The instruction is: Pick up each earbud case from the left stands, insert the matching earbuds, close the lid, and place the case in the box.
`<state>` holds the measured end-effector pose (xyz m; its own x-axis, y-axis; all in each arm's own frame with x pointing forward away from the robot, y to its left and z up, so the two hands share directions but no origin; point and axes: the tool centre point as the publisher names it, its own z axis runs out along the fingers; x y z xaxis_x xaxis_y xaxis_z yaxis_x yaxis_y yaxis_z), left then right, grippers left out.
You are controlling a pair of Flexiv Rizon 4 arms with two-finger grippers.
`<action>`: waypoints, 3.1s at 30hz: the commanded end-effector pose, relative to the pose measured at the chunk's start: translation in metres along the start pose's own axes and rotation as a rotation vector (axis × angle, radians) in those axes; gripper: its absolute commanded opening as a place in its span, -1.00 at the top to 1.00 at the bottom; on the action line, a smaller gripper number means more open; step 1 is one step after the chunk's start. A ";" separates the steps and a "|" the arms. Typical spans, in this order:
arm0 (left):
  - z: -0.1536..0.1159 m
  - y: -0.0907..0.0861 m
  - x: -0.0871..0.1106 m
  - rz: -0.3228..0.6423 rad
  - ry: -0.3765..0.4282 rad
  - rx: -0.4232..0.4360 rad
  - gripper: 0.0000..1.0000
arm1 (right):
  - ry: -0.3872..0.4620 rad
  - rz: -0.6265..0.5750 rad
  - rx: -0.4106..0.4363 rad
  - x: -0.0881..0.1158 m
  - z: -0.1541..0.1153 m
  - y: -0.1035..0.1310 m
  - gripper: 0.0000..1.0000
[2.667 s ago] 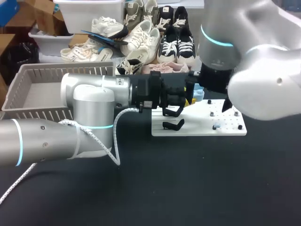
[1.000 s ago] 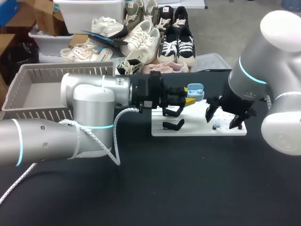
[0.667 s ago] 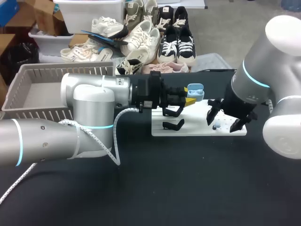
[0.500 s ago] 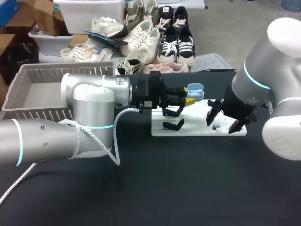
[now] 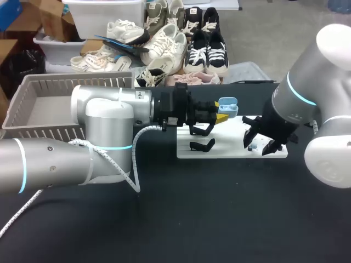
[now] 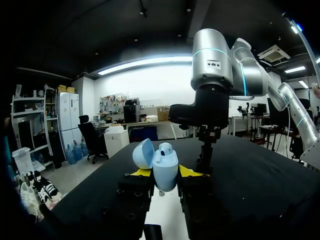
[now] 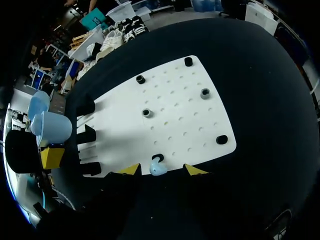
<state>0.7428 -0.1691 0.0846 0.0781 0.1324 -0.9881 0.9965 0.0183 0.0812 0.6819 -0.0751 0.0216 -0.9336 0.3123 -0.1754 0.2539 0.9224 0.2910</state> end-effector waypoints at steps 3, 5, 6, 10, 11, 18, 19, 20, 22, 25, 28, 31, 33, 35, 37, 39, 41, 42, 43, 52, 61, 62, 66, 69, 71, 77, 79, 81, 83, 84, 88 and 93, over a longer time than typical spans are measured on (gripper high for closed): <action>0.000 0.000 0.001 0.001 -0.002 -0.001 1.00 | -0.001 0.008 0.001 0.002 0.000 0.000 0.07; 0.000 0.000 0.001 0.001 -0.002 -0.001 1.00 | 0.002 0.010 0.001 0.002 0.001 0.000 0.08; 0.000 0.000 0.001 0.001 -0.002 -0.001 1.00 | 0.003 0.011 0.001 0.002 0.001 0.000 0.09; 0.000 0.000 0.001 0.001 -0.002 -0.001 1.00 | 0.006 0.017 0.000 0.002 0.002 0.001 0.13; 0.000 0.000 0.001 0.001 -0.002 -0.001 1.00 | 0.007 0.018 0.000 0.002 0.002 0.001 0.14; 0.000 0.000 0.001 0.001 -0.002 -0.001 1.00 | 0.009 0.029 0.003 0.001 0.001 0.003 0.25; 0.000 0.000 0.001 0.001 -0.002 -0.001 1.00 | 0.010 0.030 0.004 0.001 0.002 0.003 0.25; 0.000 0.000 0.001 0.001 -0.002 -0.001 1.00 | 0.011 0.030 0.005 0.001 0.002 0.004 0.26; 0.000 0.000 0.001 0.001 -0.002 -0.001 1.00 | 0.012 0.031 0.006 0.001 0.002 0.005 0.28; 0.000 0.000 0.001 0.001 -0.002 -0.001 1.00 | 0.013 0.033 0.006 0.001 0.002 0.005 0.30; 0.000 0.000 0.001 0.001 -0.002 -0.001 1.00 | 0.015 0.033 0.010 0.001 0.002 0.006 0.31; 0.000 0.000 0.001 0.001 -0.002 -0.001 1.00 | 0.016 0.036 0.012 0.001 0.002 0.006 0.34; 0.000 0.000 0.001 0.001 -0.002 -0.001 1.00 | 0.018 0.038 0.014 0.001 0.002 0.006 0.36; 0.000 0.000 0.001 0.001 -0.002 -0.001 1.00 | 0.018 0.039 0.016 0.001 0.002 0.006 0.39; 0.000 0.000 0.001 0.001 -0.002 -0.001 1.00 | 0.019 0.040 0.017 0.001 0.003 0.006 0.40; 0.000 0.000 0.001 0.001 -0.002 -0.001 1.00 | 0.020 0.041 0.018 0.001 0.003 0.005 0.44; 0.000 0.000 0.001 0.001 -0.002 -0.001 1.00 | 0.022 0.040 0.021 0.000 0.004 0.005 0.45; 0.000 0.000 0.001 0.001 -0.002 -0.001 1.00 | 0.023 0.039 0.022 0.000 0.004 0.005 0.46; 0.000 0.000 0.001 0.001 -0.002 -0.001 1.00 | 0.024 0.039 0.024 0.000 0.004 0.005 0.46; 0.000 0.000 0.001 0.001 -0.002 -0.001 1.00 | 0.028 0.039 0.030 -0.002 0.003 0.004 0.54; 0.000 0.000 0.001 0.001 -0.002 -0.001 1.00 | 0.034 0.041 0.033 -0.002 0.004 0.004 0.99; 0.000 0.000 0.001 0.001 -0.002 -0.001 1.00 | 0.034 0.041 0.033 -0.002 0.004 0.005 1.00; 0.000 0.000 0.001 0.001 -0.002 -0.001 1.00 | 0.036 0.040 0.033 -0.002 0.004 0.006 1.00; 0.000 0.000 0.001 0.001 -0.002 -0.001 1.00 | 0.037 0.039 0.032 0.000 0.001 0.007 1.00; 0.000 0.000 0.001 0.001 -0.002 -0.001 1.00 | 0.031 0.037 0.033 0.001 -0.004 0.008 1.00; 0.000 0.000 0.001 0.001 -0.002 -0.001 1.00 | 0.005 0.031 0.036 0.007 -0.023 0.009 1.00; 0.000 0.000 0.001 0.001 -0.002 -0.001 1.00 | -0.004 0.032 0.048 0.010 -0.029 0.009 1.00; 0.000 0.000 0.001 0.001 -0.002 -0.001 1.00 | -0.007 0.031 0.048 0.012 -0.034 0.008 1.00; 0.000 0.000 0.001 0.001 -0.002 -0.001 1.00 | -0.013 0.012 0.051 0.013 -0.040 0.008 1.00; 0.000 0.000 0.001 0.001 -0.002 -0.001 1.00 | -0.011 -0.002 0.052 0.013 -0.043 0.008 1.00; 0.000 0.000 0.001 0.001 -0.002 -0.001 1.00 | 0.001 -0.072 0.090 0.011 -0.053 0.012 1.00; 0.000 0.000 0.001 0.001 -0.002 -0.001 1.00 | 0.020 -0.155 0.141 0.008 -0.062 0.019 1.00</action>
<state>0.7428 -0.1691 0.0846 0.0781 0.1324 -0.9881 0.9965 0.0183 0.0812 0.6603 -0.0742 0.0745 -0.9628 0.1699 -0.2103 0.1392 0.9783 0.1532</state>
